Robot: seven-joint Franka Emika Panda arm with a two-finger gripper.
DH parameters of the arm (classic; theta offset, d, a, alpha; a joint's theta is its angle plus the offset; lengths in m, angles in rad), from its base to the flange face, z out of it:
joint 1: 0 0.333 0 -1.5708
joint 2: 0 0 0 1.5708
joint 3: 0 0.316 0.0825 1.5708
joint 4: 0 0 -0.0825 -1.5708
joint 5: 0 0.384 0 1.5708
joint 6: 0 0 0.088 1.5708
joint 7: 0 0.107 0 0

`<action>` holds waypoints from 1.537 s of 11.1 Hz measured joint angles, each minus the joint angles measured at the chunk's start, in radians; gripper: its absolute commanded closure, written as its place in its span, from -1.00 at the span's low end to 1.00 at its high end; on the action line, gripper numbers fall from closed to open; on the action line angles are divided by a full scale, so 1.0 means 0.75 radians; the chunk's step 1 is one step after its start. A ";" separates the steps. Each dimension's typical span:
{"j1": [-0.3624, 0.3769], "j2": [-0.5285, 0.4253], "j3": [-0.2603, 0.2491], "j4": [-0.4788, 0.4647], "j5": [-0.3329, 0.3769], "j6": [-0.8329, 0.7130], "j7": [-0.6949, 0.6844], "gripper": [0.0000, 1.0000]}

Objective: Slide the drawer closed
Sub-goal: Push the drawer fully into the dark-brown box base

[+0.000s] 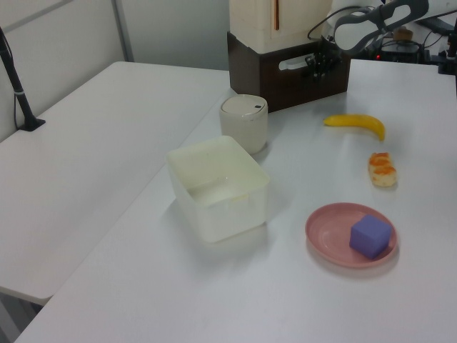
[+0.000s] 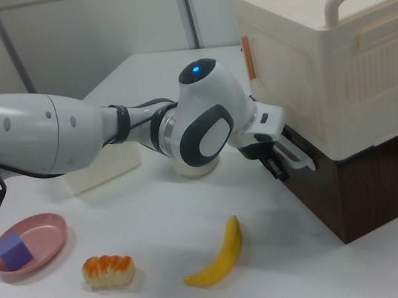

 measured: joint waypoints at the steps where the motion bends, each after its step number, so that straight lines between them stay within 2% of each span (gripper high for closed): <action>1: -0.001 0.000 0.000 -0.001 0.000 0.007 -0.024 1.00; 6: 0.023 0.000 0.014 0.002 -0.013 0.040 -0.142 1.00; 9: 0.219 -0.017 0.029 0.016 -0.043 -0.027 -0.156 1.00; 11: 0.351 -0.077 0.032 0.027 -0.043 -0.195 -0.156 1.00; 16: 0.597 -0.322 0.034 0.036 -0.046 -0.834 -0.375 0.91; 17: 0.628 -0.362 0.034 0.037 -0.046 -0.907 -0.399 0.52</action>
